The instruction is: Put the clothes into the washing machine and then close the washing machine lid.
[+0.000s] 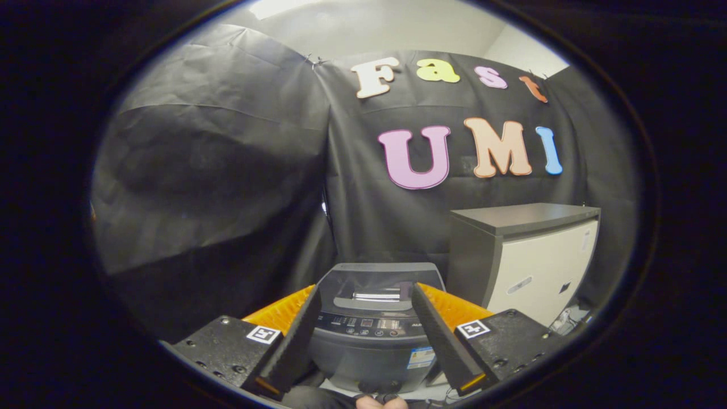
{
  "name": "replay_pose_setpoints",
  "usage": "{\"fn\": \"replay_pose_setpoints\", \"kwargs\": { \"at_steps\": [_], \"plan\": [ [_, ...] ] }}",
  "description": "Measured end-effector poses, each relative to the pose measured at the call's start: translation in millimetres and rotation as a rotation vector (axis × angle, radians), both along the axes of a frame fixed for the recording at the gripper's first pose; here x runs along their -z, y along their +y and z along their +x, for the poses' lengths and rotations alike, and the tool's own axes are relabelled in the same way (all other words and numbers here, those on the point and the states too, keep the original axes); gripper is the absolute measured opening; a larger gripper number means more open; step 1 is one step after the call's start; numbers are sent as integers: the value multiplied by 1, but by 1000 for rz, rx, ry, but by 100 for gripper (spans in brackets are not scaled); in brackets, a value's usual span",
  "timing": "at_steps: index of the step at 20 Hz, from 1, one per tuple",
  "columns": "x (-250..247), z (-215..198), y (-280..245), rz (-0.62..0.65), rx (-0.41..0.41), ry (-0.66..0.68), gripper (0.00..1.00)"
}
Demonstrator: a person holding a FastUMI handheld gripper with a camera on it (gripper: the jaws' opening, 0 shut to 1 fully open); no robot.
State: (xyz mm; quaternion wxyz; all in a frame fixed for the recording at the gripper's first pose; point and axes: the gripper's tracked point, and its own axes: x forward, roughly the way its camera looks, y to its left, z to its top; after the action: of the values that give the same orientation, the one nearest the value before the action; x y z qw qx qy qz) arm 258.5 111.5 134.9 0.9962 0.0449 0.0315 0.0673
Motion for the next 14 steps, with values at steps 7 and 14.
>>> {"fn": "replay_pose_setpoints", "kwargs": {
  "at_steps": [7, 14],
  "plan": [
    [9, -8, -8, -6, 18, 12, 97],
    [10, -12, -15, 0, 32, 14, 97]
  ]
}}
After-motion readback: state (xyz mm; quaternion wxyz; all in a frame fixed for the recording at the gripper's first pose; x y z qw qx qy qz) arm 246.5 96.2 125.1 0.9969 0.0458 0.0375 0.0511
